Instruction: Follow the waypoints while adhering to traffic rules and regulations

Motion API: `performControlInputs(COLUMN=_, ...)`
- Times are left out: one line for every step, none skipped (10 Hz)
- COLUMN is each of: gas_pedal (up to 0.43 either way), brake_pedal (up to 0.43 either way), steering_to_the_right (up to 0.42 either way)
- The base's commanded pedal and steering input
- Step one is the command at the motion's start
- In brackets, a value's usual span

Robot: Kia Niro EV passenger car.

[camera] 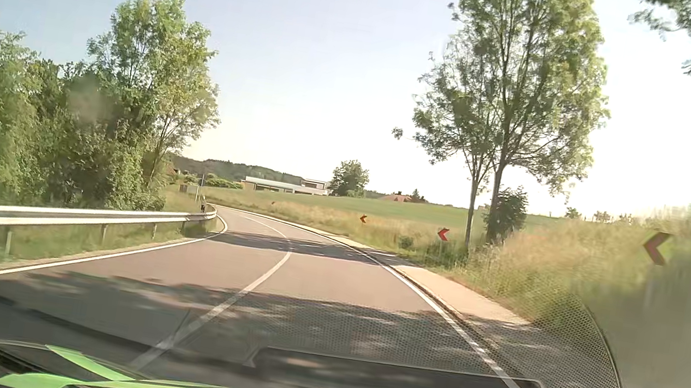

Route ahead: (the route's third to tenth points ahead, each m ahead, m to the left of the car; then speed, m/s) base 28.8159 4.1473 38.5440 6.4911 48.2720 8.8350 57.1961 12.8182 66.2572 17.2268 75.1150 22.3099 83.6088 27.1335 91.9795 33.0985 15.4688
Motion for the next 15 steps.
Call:
performControlInputs(gas_pedal=0.047, brake_pedal=0.000, steering_to_the_right=-0.030)
performControlInputs(gas_pedal=0.059, brake_pedal=0.000, steering_to_the_right=-0.030)
performControlInputs(gas_pedal=0.087, brake_pedal=0.000, steering_to_the_right=-0.030)
performControlInputs(gas_pedal=0.098, brake_pedal=0.000, steering_to_the_right=-0.030)
performControlInputs(gas_pedal=0.098, brake_pedal=0.000, steering_to_the_right=-0.030)
performControlInputs(gas_pedal=0.110, brake_pedal=0.000, steering_to_the_right=-0.031)
performControlInputs(gas_pedal=0.110, brake_pedal=0.000, steering_to_the_right=-0.032)
performControlInputs(gas_pedal=0.110, brake_pedal=0.000, steering_to_the_right=-0.033)
performControlInputs(gas_pedal=0.110, brake_pedal=0.000, steering_to_the_right=-0.034)
performControlInputs(gas_pedal=0.098, brake_pedal=0.000, steering_to_the_right=-0.035)
performControlInputs(gas_pedal=0.067, brake_pedal=0.000, steering_to_the_right=-0.038)
performControlInputs(gas_pedal=0.059, brake_pedal=0.000, steering_to_the_right=-0.040)
performControlInputs(gas_pedal=0.059, brake_pedal=0.000, steering_to_the_right=-0.042)
performControlInputs(gas_pedal=0.067, brake_pedal=0.000, steering_to_the_right=-0.042)
performControlInputs(gas_pedal=0.087, brake_pedal=0.000, steering_to_the_right=-0.043)
